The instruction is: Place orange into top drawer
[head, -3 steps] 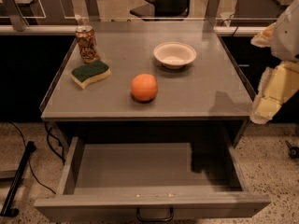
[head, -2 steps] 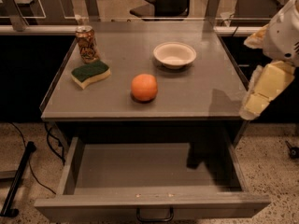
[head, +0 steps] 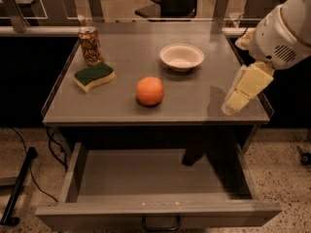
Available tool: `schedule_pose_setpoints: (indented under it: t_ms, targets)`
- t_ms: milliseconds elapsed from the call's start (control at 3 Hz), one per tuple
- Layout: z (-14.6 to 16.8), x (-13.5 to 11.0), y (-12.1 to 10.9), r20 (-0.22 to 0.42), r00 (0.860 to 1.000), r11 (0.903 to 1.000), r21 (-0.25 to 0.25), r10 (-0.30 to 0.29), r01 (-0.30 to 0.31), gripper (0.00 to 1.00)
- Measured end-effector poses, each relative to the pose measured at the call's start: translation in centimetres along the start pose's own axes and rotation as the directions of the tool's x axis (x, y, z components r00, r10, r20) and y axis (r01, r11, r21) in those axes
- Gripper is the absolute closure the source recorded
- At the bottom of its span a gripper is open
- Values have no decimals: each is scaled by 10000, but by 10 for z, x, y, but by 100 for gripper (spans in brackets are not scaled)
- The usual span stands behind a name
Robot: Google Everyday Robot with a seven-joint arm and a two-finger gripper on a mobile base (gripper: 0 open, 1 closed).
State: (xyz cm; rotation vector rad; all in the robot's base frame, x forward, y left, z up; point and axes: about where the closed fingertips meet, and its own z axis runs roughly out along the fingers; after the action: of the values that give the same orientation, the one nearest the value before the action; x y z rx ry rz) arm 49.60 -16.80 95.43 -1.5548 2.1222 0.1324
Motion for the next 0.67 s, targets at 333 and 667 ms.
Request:
schedule_pose_setpoints:
  t_ms: [333, 667]
  targets:
    - [23, -20, -6, 403, 9992, 9997, 230, -8, -1, 0]
    - [39, -33, -7, 728, 9973, 9997, 251, 10, -28, 0]
